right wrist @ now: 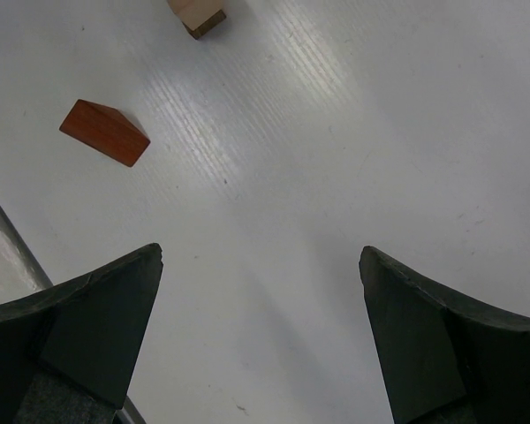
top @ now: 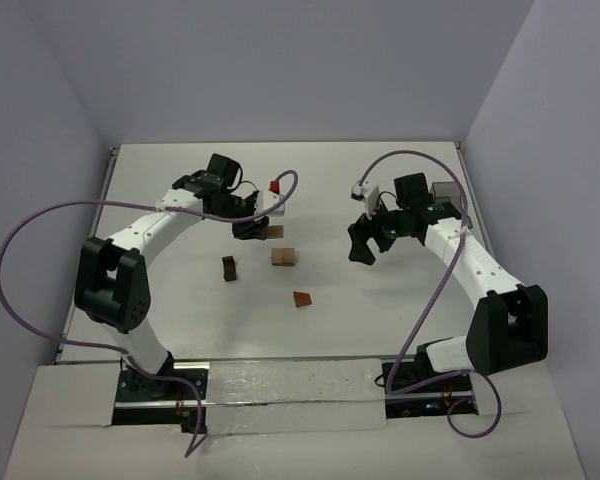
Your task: Build the wood block tower
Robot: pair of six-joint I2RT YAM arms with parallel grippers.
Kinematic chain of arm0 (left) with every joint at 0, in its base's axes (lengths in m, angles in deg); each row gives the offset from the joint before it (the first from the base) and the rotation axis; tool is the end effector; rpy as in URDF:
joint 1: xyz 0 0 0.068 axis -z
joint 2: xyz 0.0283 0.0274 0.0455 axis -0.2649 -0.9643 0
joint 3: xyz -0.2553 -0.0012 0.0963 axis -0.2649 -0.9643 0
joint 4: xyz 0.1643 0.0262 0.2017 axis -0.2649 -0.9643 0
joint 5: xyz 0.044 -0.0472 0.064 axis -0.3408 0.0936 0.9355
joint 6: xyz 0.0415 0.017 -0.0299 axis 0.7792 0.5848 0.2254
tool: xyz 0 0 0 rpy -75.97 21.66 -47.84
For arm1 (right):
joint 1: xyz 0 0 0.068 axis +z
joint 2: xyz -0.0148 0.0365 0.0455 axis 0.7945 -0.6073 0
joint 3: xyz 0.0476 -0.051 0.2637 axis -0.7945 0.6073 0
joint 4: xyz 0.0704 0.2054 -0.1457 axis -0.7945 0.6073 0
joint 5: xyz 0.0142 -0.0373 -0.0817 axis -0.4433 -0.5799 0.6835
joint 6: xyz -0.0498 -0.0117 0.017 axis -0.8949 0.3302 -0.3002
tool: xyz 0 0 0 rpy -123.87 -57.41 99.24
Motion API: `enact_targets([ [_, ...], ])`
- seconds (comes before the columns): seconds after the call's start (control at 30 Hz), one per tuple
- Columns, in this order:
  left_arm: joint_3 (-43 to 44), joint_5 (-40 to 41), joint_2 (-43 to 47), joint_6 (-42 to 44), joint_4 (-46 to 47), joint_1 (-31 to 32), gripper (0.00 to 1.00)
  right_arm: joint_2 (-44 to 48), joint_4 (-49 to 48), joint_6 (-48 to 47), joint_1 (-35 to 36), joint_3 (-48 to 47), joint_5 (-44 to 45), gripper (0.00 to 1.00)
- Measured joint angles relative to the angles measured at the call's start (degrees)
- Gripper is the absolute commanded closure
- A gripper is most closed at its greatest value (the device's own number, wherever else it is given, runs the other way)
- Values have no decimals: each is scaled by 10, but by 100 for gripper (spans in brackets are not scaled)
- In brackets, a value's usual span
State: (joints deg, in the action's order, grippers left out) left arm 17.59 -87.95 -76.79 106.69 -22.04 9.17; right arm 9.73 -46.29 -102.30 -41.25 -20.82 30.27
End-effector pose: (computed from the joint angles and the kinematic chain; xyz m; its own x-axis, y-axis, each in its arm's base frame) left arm 0.3173 -0.1685 0.2590 0.0417 0.6962 -0.7166 0.9939 0.0440 0.1007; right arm 0.2632 0.0739 0.2650 -0.4666 -0.5106 -0.7222 -0.8209 0.5540 0.1387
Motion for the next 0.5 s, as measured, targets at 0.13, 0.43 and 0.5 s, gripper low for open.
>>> enact_targets([
  [0.13,9,-11,-22,17,-23,16,62,0,-1,0,-1,1,-7,0],
  [0.43,14,-22,-47,40,-46,28,57,0,-1,-3,-1,1,-15,0],
  [0.5,20,-25,-56,42,-49,32,56,0,-1,-4,-1,1,-16,0],
])
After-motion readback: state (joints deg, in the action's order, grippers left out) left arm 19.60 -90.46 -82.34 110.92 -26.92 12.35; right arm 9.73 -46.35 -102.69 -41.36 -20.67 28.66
